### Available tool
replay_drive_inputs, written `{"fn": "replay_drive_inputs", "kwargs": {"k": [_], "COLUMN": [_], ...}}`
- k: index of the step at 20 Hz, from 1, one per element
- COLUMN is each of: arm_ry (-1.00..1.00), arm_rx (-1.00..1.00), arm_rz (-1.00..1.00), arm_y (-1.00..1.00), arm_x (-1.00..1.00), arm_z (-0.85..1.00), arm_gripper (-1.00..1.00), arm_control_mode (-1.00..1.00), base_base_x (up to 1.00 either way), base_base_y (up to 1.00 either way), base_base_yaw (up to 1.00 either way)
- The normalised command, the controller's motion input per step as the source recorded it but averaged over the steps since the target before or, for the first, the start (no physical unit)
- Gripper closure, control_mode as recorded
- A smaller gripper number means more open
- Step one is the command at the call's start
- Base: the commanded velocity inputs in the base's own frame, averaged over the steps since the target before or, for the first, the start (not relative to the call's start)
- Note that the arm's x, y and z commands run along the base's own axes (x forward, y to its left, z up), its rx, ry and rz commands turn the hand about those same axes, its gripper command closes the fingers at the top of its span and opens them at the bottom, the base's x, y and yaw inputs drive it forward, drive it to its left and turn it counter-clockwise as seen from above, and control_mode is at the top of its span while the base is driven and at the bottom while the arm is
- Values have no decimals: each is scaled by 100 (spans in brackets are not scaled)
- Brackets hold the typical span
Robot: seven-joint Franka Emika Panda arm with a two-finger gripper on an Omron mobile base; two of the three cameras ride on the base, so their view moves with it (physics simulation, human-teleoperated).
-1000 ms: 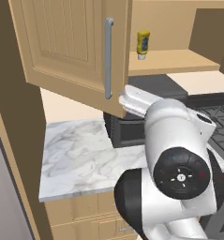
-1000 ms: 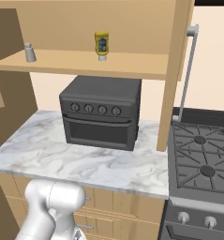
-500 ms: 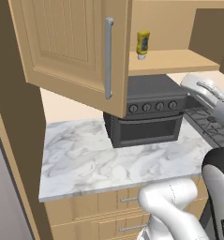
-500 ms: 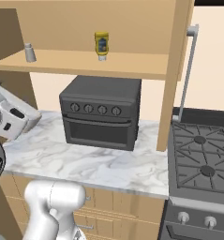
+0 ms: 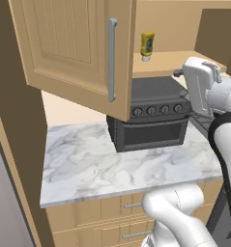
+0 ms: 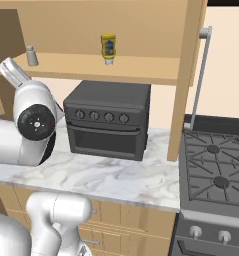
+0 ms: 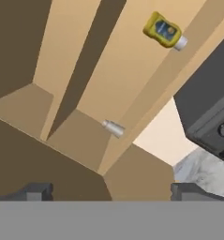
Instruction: Move the shaker and mustard from the cabinet to the dining counter.
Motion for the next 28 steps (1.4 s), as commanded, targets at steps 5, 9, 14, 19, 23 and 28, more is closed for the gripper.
{"fn": "replay_drive_inputs", "kwargs": {"k": [5, 9, 14, 19, 23, 28], "arm_ry": [1, 1, 5, 14, 9, 0], "arm_rx": [12, 6, 4, 2, 2, 0], "arm_rz": [17, 9, 8, 13, 19, 24], "arm_y": [56, 62, 59, 57, 50, 55], "arm_x": [12, 6, 8, 10, 7, 0], "arm_z": [0, 0, 0, 0, 0, -2], "arm_gripper": [-100, -100, -100, -100, -100, -100], "arm_control_mode": [-100, -100, -100, -100, -100, -100], "base_base_x": [0, 0, 0, 0, 0, 0], "base_base_y": [0, 0, 0, 0, 0, 0], "base_base_yaw": [0, 0, 0, 0, 0, 0]}}
